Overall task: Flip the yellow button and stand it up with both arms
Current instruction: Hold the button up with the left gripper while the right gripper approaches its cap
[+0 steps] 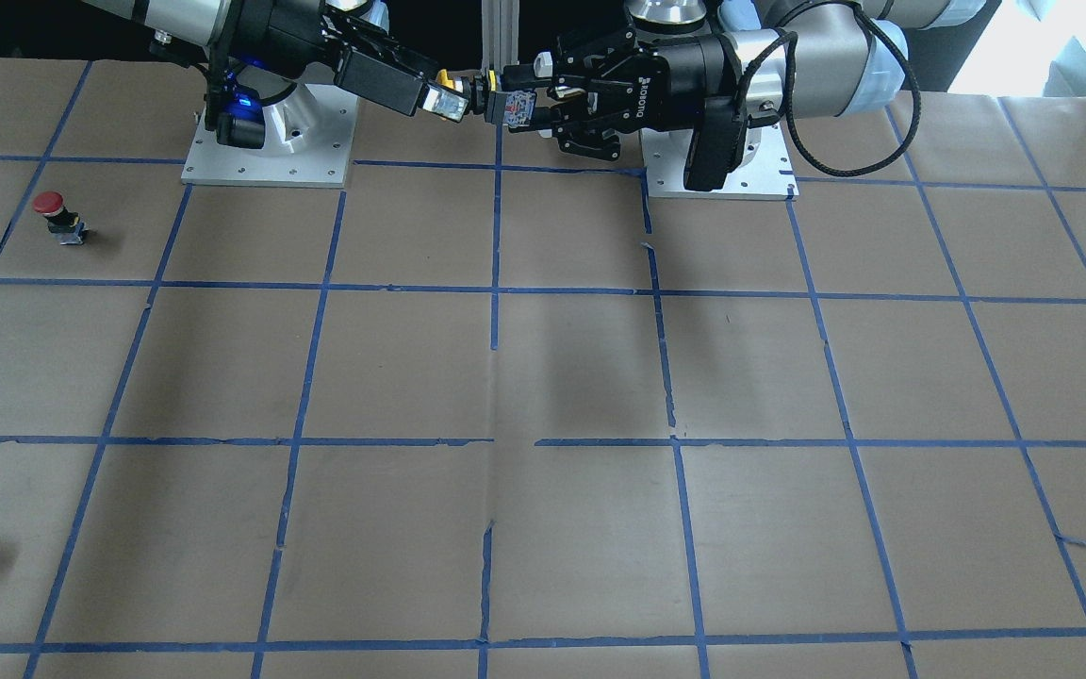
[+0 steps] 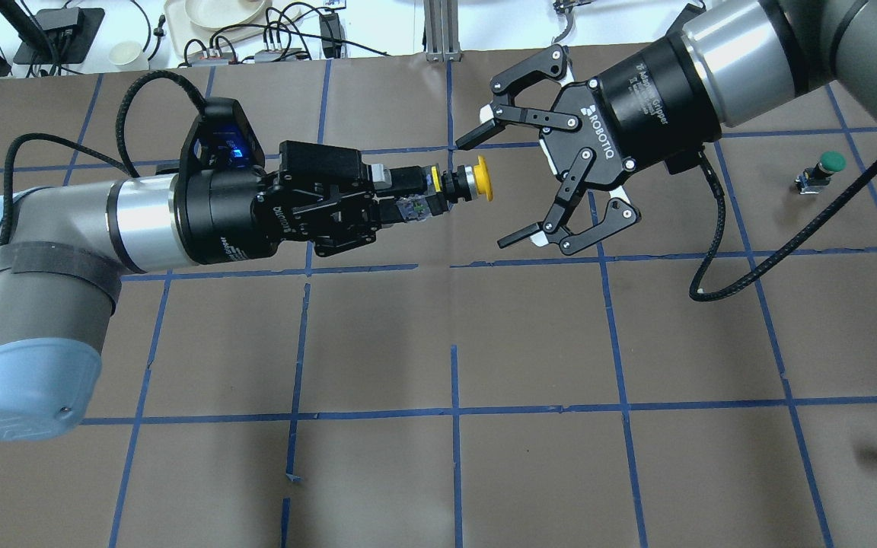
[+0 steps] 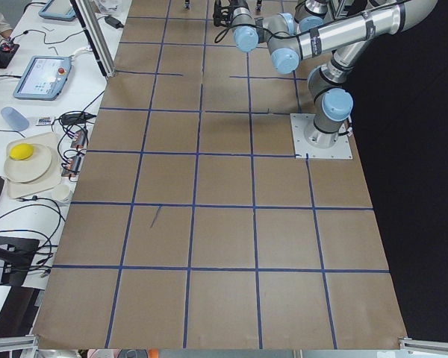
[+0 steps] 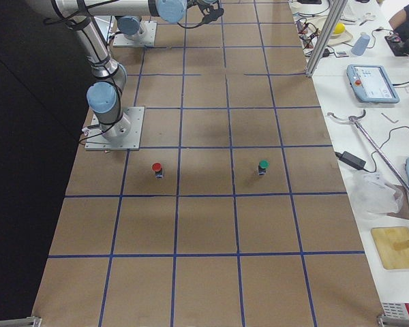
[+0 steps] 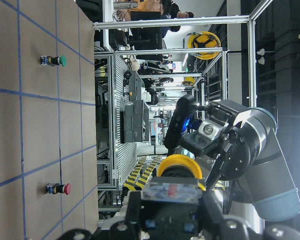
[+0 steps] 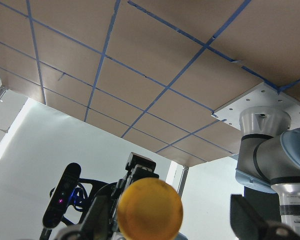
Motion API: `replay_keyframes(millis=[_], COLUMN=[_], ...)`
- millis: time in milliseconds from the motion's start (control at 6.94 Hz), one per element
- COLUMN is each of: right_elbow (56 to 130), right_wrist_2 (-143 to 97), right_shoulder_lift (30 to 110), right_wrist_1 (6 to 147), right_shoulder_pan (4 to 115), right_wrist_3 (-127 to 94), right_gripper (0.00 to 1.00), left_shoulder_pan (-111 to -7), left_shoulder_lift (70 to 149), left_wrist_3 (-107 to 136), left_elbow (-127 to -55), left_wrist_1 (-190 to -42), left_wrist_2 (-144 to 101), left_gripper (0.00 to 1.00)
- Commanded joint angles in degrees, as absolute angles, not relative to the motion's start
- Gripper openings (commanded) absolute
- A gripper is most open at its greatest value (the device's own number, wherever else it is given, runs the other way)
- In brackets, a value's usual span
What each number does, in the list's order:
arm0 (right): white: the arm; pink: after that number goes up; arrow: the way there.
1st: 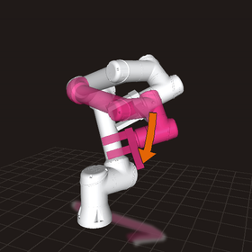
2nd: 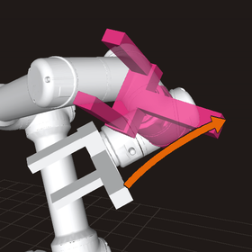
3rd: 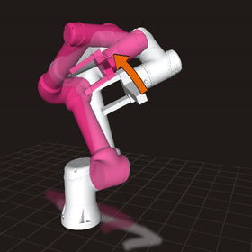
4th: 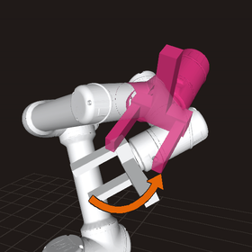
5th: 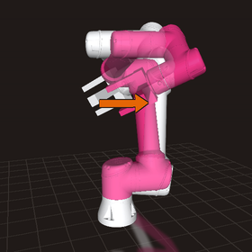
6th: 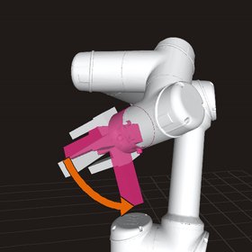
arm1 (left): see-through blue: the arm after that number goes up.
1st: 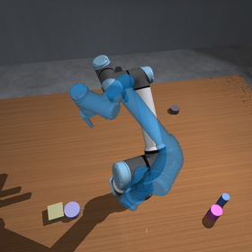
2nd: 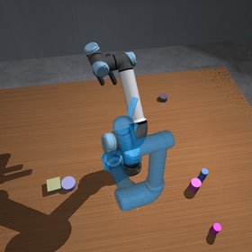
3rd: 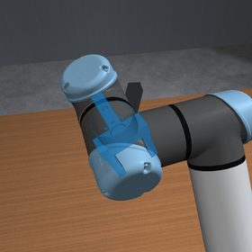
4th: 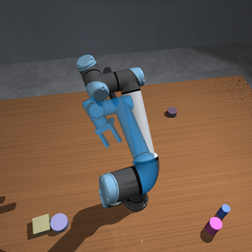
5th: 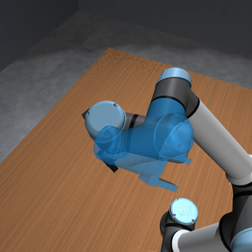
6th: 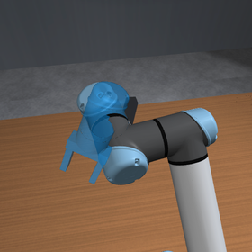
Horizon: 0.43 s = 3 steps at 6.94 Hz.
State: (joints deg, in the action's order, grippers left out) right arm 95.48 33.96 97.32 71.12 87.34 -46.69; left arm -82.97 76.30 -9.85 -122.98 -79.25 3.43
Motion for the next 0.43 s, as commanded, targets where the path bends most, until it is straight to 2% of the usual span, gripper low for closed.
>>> replay_keyframes(millis=[0,288], right_elbow=[95.4,95.4], right_wrist_2=[33.9,33.9], right_shoulder_lift=[97.4,97.4], right_wrist_1=[71.2,71.2], right_shoulder_pan=[87.3,87.2], right_wrist_3=[-46.8,-46.8], right_gripper=[0.74,0.38], left_shoulder_pan=[-83.0,-83.0], left_shoulder_lift=[76.2,76.3], left_wrist_3=[-9.8,-9.8], left_elbow=[-123.0,-123.0], left_wrist_1=[-79.3,-79.3], left_wrist_2=[3.5,3.5], left_gripper=[0.02,0.02])
